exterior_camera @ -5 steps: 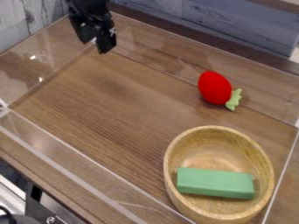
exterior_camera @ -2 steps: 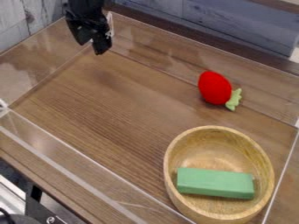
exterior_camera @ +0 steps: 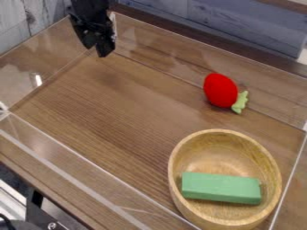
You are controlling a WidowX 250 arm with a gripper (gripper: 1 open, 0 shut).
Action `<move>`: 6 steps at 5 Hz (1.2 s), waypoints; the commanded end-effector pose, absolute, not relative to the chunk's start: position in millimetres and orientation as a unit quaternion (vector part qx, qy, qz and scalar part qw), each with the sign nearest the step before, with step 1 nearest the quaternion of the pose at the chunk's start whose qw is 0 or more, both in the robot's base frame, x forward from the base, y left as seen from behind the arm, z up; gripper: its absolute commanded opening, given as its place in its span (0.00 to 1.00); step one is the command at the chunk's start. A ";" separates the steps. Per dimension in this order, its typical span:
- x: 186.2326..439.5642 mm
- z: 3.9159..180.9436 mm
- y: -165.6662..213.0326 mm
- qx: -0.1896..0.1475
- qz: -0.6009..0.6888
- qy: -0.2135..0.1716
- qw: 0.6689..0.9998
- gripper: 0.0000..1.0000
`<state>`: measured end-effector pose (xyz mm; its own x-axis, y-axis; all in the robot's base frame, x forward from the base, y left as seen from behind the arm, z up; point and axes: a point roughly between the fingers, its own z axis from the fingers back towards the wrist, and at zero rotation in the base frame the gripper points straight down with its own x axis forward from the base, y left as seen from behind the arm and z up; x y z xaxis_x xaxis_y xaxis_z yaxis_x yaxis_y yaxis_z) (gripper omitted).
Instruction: Move the red object to the right side of the table
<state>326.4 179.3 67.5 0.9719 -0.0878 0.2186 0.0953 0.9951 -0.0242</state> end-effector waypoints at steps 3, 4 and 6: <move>336.6 90.7 167.1 -0.019 -0.081 -0.153 0.985 1.00; 345.5 94.6 163.1 -0.025 -0.104 -0.162 0.981 1.00; 355.4 85.9 154.3 -0.031 -0.135 -0.169 0.976 1.00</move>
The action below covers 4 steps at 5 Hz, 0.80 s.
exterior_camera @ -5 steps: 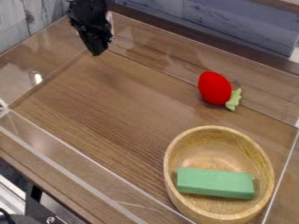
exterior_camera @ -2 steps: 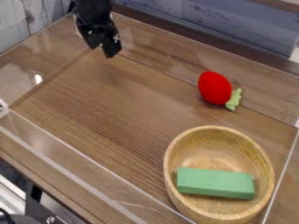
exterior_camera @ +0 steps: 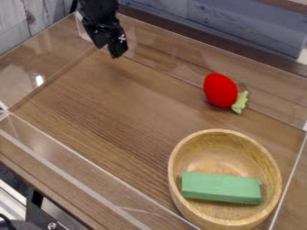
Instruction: Move the red object to the right side of the table
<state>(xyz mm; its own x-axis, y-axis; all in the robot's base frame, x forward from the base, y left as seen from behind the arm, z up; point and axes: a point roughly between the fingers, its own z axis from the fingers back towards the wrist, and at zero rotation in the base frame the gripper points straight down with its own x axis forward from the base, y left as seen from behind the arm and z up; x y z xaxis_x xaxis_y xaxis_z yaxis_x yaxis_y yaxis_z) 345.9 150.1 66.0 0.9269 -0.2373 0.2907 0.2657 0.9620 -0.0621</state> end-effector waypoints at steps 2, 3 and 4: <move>362.3 62.3 129.3 -0.034 -0.116 -0.160 0.980 1.00; 375.7 54.3 106.2 -0.043 -0.120 -0.157 0.979 1.00; 377.7 61.6 67.7 -0.053 -0.151 -0.156 0.975 1.00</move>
